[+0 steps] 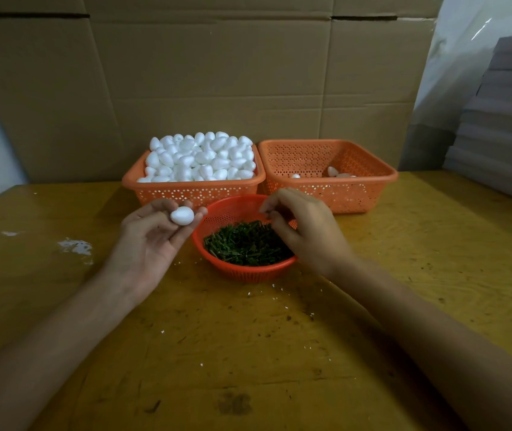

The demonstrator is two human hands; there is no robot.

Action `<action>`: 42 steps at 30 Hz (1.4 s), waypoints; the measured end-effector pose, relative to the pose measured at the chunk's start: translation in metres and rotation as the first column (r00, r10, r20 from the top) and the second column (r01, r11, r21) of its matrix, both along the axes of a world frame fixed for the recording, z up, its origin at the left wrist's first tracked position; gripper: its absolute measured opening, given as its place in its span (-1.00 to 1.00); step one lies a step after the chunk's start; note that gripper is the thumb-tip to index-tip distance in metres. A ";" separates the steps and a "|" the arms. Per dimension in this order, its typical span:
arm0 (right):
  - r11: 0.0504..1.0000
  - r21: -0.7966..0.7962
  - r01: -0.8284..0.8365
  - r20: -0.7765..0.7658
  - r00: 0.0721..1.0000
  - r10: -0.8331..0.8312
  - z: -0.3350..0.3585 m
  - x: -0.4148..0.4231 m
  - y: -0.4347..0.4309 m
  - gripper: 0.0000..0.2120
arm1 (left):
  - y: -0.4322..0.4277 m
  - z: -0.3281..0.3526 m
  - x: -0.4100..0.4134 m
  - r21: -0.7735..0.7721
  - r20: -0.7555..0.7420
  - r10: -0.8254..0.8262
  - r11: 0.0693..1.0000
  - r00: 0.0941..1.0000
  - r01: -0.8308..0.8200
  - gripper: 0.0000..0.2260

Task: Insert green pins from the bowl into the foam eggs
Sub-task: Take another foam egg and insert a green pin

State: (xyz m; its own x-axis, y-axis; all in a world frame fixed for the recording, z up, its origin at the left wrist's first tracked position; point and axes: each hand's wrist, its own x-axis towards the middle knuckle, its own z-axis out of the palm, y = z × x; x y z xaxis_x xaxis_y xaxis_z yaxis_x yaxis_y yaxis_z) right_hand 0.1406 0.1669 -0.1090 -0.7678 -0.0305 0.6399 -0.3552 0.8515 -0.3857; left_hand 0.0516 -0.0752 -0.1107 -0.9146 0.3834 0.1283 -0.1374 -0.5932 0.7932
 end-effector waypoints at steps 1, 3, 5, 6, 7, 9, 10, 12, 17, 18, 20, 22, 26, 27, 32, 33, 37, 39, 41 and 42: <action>1.000 -0.010 -0.011 0.008 1.000 0.011 0.000 0.000 0.000 -0.83 | 0.000 0.000 0.000 -0.010 -0.009 0.005 1.000 1.000 -0.005 -0.60; 0.999 -0.011 -0.031 0.036 0.999 0.031 0.001 0.000 0.001 -0.83 | 0.000 0.001 0.001 -0.033 -0.031 0.011 0.999 0.999 -0.012 -0.65; 0.999 -0.015 -0.046 0.055 0.997 0.047 0.002 0.000 0.001 -0.82 | 0.000 0.001 0.000 -0.041 -0.041 0.011 0.999 0.999 -0.013 -0.67; 0.999 -0.018 -0.047 0.058 0.997 0.048 0.002 0.000 0.001 -0.82 | 0.000 0.001 0.000 -0.043 -0.043 0.008 0.999 0.999 -0.009 -0.69; 0.999 -0.017 -0.046 0.061 0.997 0.047 0.002 0.000 0.001 -0.81 | 0.000 0.002 0.000 -0.044 -0.048 0.004 0.999 0.999 -0.006 -0.72; 0.999 -0.015 -0.039 0.070 0.997 0.040 0.002 0.000 0.001 -0.81 | 0.000 0.002 0.000 -0.052 -0.066 0.002 0.999 0.998 -0.006 -0.72; 0.999 -0.018 -0.037 0.075 0.996 0.038 0.002 0.000 0.001 -0.81 | 0.000 0.001 0.000 -0.057 -0.075 0.005 0.998 0.997 -0.009 -0.68; 0.999 -0.023 -0.036 0.081 0.996 0.038 0.002 0.001 0.001 -0.81 | 0.000 0.001 0.000 -0.060 -0.085 0.007 0.998 0.996 -0.012 -0.60; 0.999 -0.019 -0.035 0.082 0.996 0.037 0.001 0.000 0.001 -0.80 | 0.000 0.002 0.001 -0.053 -0.066 0.005 0.999 0.998 -0.009 -0.64; 0.999 -0.021 -0.035 0.082 0.996 0.036 0.001 0.000 0.001 -0.80 | 0.000 0.002 0.002 -0.054 -0.062 0.004 0.999 0.998 -0.007 -0.66; 0.999 -0.022 -0.034 0.081 0.996 0.036 0.001 0.000 0.001 -0.80 | 0.000 0.003 0.003 -0.062 -0.062 0.002 0.998 0.998 -0.006 -0.65; 0.999 -0.022 -0.034 0.078 0.996 0.036 0.000 -0.001 0.001 -0.80 | 0.000 0.003 0.003 -0.071 -0.068 0.003 0.997 0.998 -0.008 -0.59; 0.999 -0.030 -0.038 0.072 0.997 0.040 0.000 -0.001 0.001 -0.79 | 0.001 0.003 0.004 -0.084 -0.095 0.018 0.996 0.995 -0.026 -0.56; 0.999 -0.032 -0.040 0.073 0.996 0.042 0.000 -0.001 0.001 -0.79 | 0.001 0.002 0.004 -0.092 -0.110 0.022 0.995 0.994 -0.032 -0.58; 0.998 -0.050 -0.042 0.080 0.996 0.045 0.001 -0.001 0.001 -0.78 | 0.000 0.001 0.002 -0.178 -0.239 0.016 0.982 0.971 -0.060 -0.59; 0.998 -0.053 -0.039 0.080 0.996 0.043 0.001 0.000 0.001 -0.78 | 0.000 0.001 0.002 -0.190 -0.264 0.010 0.980 0.965 -0.062 -0.64; 0.998 -0.053 -0.034 0.073 0.997 0.038 0.001 0.000 0.001 -0.79 | -0.001 0.002 0.005 -0.218 -0.324 -0.007 0.974 0.946 -0.067 -0.78; 0.998 -0.053 -0.034 0.077 0.996 0.038 0.001 0.000 0.001 -0.79 | -0.002 0.001 0.005 -0.233 -0.343 -0.013 0.970 0.939 -0.072 -0.75; 0.998 -0.050 -0.035 0.076 0.996 0.038 0.000 -0.001 0.001 -0.79 | -0.002 0.001 0.005 -0.252 -0.368 -0.018 0.964 0.930 -0.081 -0.64; 0.998 -0.048 -0.035 0.076 0.996 0.038 0.000 -0.001 0.001 -0.79 | -0.002 0.001 0.005 -0.258 -0.378 -0.020 0.962 0.926 -0.085 -0.58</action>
